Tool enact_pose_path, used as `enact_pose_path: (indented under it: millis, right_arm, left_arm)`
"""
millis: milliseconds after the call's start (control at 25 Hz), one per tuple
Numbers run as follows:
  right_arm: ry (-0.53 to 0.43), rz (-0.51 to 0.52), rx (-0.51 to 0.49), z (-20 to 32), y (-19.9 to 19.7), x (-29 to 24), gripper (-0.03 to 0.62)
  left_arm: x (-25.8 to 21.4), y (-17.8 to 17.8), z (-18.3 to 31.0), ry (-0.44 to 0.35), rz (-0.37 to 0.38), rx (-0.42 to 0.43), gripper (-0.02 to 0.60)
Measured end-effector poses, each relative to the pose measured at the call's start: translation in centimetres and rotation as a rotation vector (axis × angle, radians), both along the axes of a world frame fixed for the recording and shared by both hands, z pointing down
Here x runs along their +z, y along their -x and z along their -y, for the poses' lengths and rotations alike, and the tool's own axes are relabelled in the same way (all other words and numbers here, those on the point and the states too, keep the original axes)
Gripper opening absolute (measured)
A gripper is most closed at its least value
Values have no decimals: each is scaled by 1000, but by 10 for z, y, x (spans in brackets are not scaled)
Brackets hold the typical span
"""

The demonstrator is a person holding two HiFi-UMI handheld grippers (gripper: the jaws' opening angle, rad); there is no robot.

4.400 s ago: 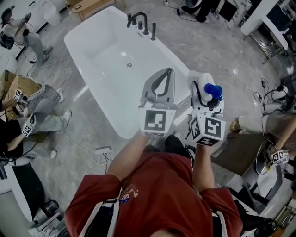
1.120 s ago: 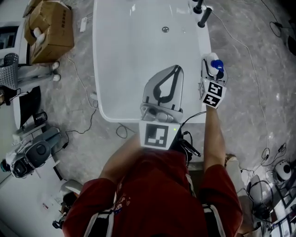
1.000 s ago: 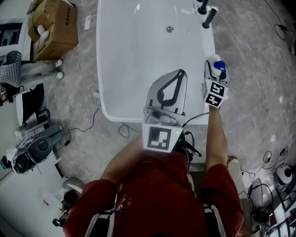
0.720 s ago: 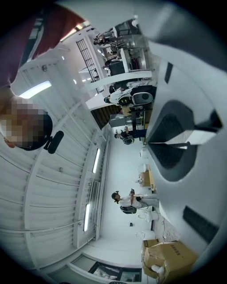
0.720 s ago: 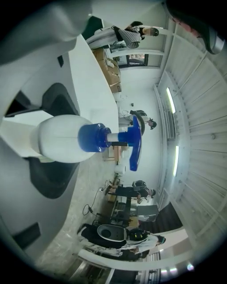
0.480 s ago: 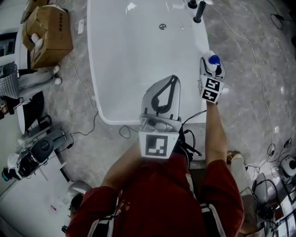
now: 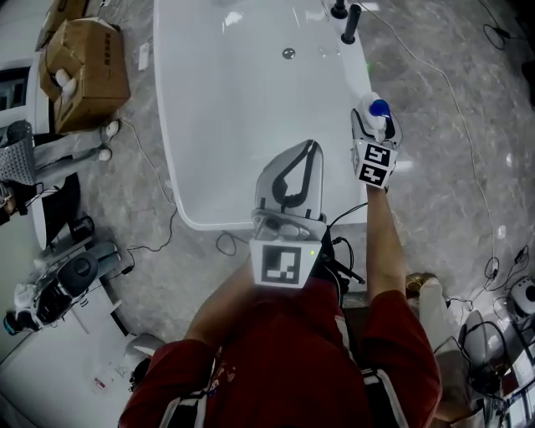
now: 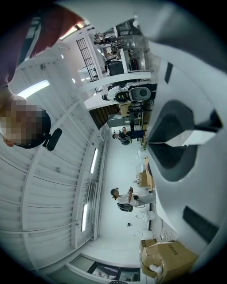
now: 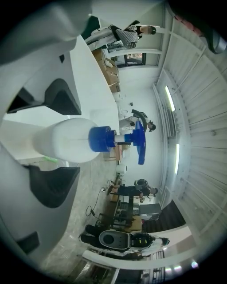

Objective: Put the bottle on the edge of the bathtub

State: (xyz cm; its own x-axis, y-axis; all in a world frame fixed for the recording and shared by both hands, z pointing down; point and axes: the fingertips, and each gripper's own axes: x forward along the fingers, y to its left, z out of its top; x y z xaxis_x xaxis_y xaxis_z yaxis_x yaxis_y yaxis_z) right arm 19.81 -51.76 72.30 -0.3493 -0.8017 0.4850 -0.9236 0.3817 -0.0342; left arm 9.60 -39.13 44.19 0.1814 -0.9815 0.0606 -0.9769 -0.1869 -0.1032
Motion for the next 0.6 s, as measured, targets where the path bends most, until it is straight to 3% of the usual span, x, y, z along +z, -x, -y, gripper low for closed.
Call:
enact_pose_path:
  millis: [600]
  right_arm:
    - [-23,11,30,-15,-6,-24,362]
  left_arm:
    - [-11,-2,-8,-7,-22,37,15]
